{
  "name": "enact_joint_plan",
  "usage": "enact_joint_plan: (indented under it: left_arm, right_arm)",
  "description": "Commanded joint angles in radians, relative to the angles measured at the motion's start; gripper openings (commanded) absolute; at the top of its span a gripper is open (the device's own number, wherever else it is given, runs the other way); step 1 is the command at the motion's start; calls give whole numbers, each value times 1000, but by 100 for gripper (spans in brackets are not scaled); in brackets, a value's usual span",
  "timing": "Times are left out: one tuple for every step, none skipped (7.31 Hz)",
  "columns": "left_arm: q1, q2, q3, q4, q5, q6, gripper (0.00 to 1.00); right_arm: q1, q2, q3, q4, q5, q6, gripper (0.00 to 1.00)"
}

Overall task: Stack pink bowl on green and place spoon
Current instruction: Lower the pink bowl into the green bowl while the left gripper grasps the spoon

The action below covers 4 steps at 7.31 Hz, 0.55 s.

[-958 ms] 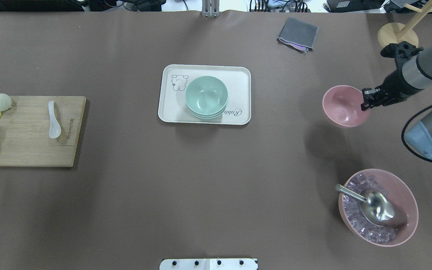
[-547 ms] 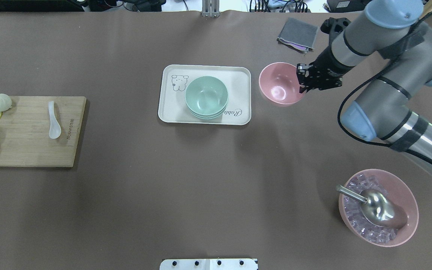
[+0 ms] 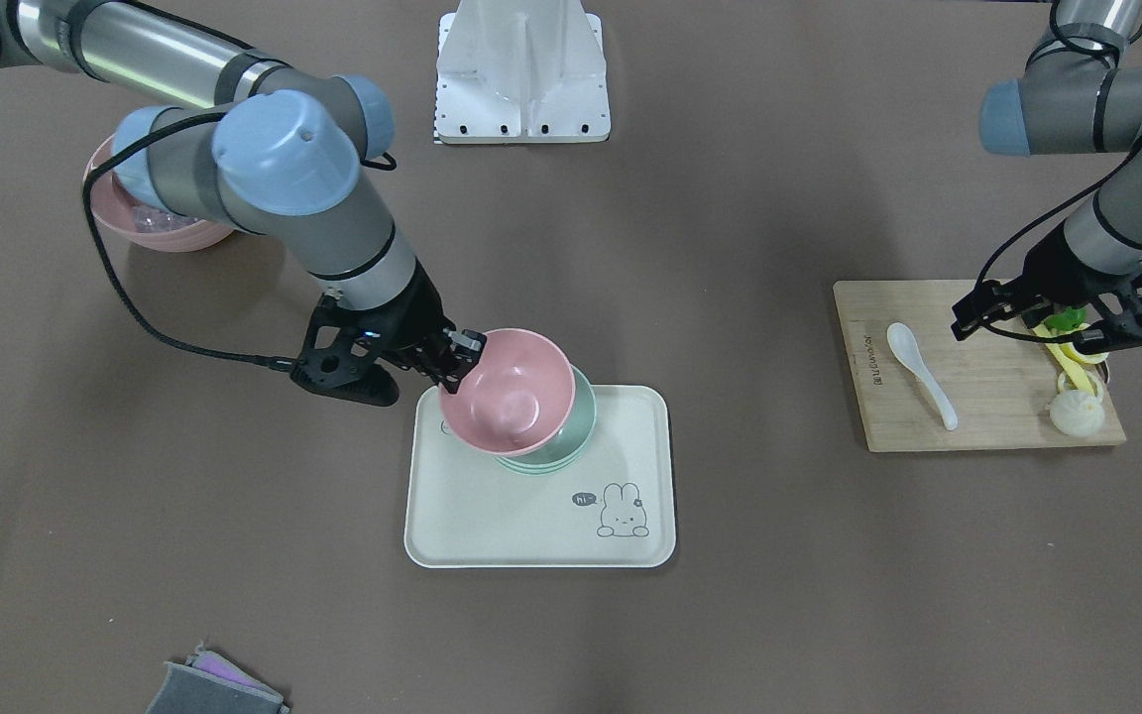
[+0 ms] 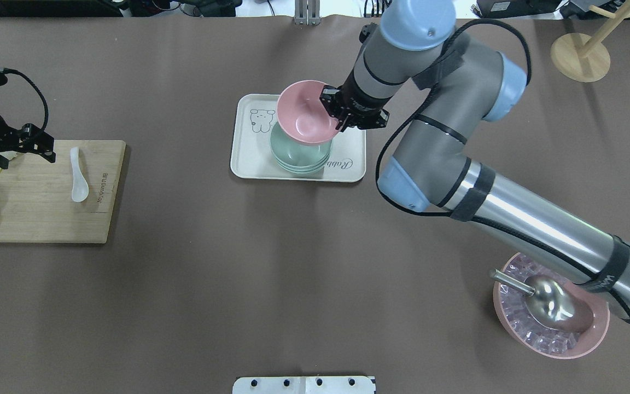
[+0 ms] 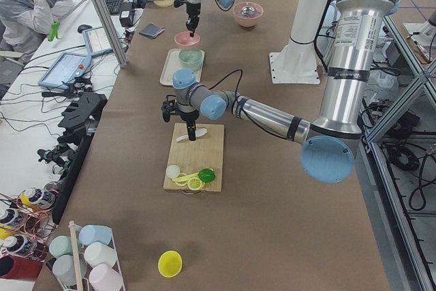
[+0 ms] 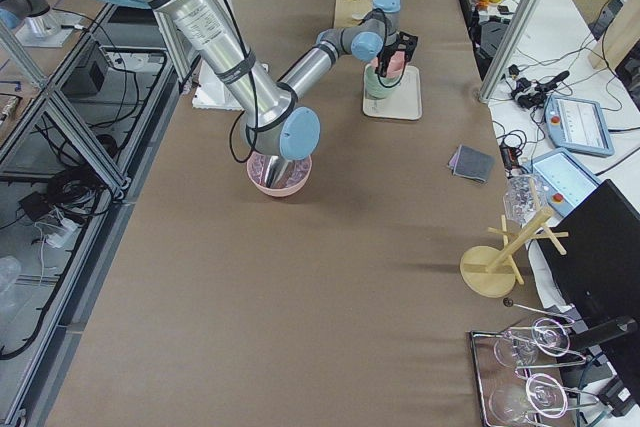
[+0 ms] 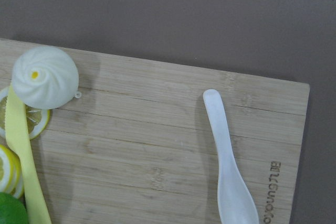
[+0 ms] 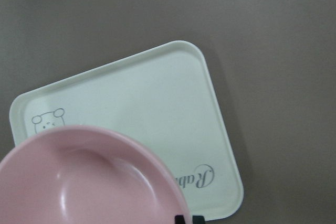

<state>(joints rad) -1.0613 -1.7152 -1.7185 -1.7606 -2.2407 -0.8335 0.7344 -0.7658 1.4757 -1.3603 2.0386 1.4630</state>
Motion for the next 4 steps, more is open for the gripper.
enact_joint_plan:
  left_arm:
    - [6, -20, 31, -5, 0, -24, 98]
    - [7, -52, 71, -4, 0, -51, 98]
    - [12, -79, 126, -5, 0, -71, 98]
    - [38, -89, 154, -5, 0, -87, 97]
  right_arm:
    - [-49, 58, -79, 20, -49, 31, 0]
    - [-58, 57, -87, 36, -67, 33, 0]
    - [-61, 54, -87, 36, -67, 36, 0]
    - [-61, 54, -86, 36, -67, 34, 0]
